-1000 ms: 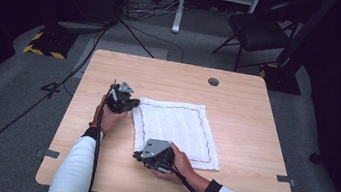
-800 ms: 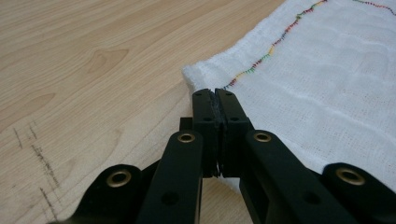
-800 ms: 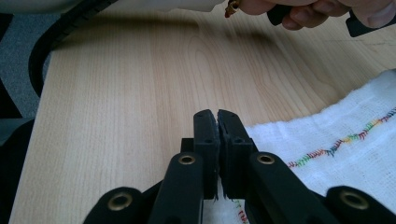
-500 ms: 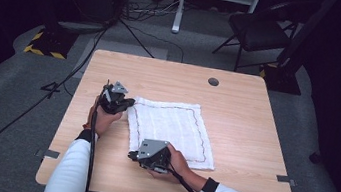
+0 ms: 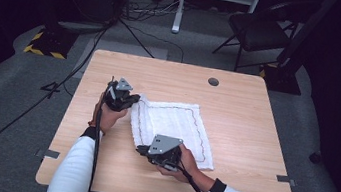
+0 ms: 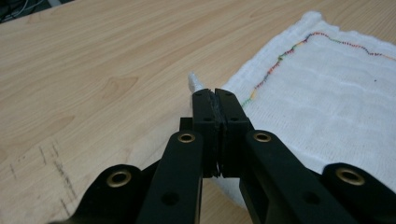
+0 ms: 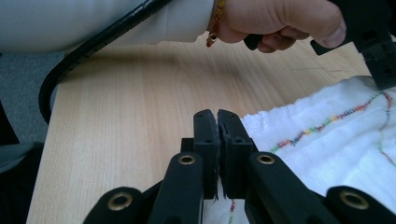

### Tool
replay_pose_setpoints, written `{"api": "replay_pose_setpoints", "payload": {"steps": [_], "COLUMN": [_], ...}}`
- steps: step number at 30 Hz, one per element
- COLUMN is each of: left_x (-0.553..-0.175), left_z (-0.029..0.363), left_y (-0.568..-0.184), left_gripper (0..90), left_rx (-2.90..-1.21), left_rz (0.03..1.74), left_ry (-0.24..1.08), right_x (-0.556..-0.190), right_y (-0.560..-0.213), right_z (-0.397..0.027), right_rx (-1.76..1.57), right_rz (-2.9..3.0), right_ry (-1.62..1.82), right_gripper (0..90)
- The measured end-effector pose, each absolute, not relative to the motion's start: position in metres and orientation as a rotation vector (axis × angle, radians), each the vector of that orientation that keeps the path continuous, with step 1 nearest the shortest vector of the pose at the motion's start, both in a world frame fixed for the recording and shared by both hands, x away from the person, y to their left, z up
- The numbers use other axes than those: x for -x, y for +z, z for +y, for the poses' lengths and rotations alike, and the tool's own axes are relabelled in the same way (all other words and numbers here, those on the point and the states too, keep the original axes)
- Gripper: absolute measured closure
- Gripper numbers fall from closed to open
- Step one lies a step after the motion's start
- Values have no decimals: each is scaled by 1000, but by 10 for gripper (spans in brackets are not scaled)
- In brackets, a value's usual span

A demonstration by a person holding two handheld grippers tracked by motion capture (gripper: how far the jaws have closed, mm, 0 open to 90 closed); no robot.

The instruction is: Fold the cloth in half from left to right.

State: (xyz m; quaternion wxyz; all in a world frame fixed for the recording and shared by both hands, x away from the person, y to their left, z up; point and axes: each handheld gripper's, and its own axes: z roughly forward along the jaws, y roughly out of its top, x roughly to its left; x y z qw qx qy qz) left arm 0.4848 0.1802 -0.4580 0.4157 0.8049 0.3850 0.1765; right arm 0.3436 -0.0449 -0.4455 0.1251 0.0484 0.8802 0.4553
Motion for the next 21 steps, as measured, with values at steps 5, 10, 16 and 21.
{"api": "replay_pose_setpoints", "payload": {"steps": [5, 10, 16, 21], "left_x": [-490, -494, -500, -505], "left_z": [165, 151, 137, 123], "left_y": [-452, -448, -443, -443], "left_gripper": [879, 879, 879, 880], "left_rx": [-2012, -2005, -2013, -2026], "left_rz": [924, 889, 856, 839], "left_ry": [440, 440, 445, 444], "right_x": [-344, -344, -347, -346], "right_y": [-440, -437, -433, -431], "right_z": [-60, -74, -93, -109], "right_rx": [-192, -238, -310, -355], "right_rz": [2537, 2516, 2491, 2473], "right_ry": [1333, 1329, 1327, 1318], "right_gripper": [869, 870, 869, 869]}}
